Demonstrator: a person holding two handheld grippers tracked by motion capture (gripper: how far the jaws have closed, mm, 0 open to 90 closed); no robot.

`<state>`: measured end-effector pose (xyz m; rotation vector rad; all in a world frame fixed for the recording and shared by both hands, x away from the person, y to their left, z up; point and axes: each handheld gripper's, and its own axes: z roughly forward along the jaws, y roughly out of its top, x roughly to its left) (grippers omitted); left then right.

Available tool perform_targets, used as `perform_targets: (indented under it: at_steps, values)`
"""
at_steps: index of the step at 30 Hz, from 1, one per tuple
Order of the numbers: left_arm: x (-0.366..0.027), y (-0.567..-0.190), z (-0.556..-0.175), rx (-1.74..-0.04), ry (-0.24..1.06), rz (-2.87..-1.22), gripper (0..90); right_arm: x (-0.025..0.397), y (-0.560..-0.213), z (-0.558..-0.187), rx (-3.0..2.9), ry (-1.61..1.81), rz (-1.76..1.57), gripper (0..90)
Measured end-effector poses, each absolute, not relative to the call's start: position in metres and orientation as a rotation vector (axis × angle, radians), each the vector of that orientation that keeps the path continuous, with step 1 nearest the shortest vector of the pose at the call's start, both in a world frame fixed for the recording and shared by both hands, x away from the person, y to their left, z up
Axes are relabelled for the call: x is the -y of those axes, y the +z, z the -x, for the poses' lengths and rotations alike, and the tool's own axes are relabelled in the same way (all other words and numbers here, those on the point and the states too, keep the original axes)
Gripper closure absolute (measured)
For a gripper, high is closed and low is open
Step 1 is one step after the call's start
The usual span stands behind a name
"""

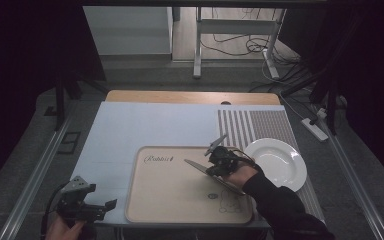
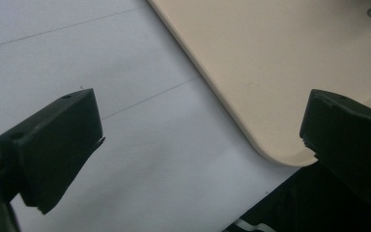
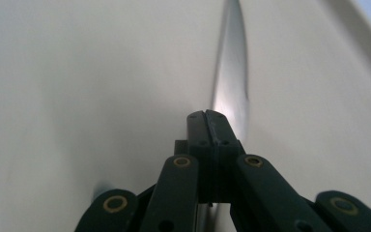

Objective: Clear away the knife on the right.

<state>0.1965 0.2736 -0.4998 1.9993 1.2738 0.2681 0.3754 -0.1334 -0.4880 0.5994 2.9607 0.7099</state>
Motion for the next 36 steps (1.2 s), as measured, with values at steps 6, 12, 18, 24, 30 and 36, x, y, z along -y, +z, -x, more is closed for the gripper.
perform_targets:
  at_steps: [6, 12, 18, 24, 30, 36]
  values:
    - [-0.274, -0.500, -0.196, -1.270, 0.270, -2.000, 0.9, 0.101, -0.497, -0.379, -2.970, 0.698, -0.490, 90.0]
    - [-0.274, -0.500, -0.195, -1.269, 0.274, -2.002, 0.9, 0.106, -0.502, -0.389, -2.949, 0.672, -0.529, 90.0]
    - [-0.274, -0.500, -0.196, -1.271, 0.273, -2.003, 0.9, 0.132, -0.501, -0.393, -2.913, 0.662, -0.632, 90.0]
    - [-0.273, -0.500, -0.196, -1.272, 0.273, -2.005, 0.9, 0.152, -0.499, -0.388, -2.899, 0.652, -0.672, 90.0]
    - [-0.273, -0.500, -0.196, -1.273, 0.274, -2.006, 0.9, 0.169, -0.499, -0.383, -2.909, 0.682, -0.720, 90.0]
    - [-0.273, -0.500, -0.196, -1.273, 0.273, -2.006, 0.9, 0.177, -0.499, -0.381, -2.902, 0.685, -0.747, 90.0]
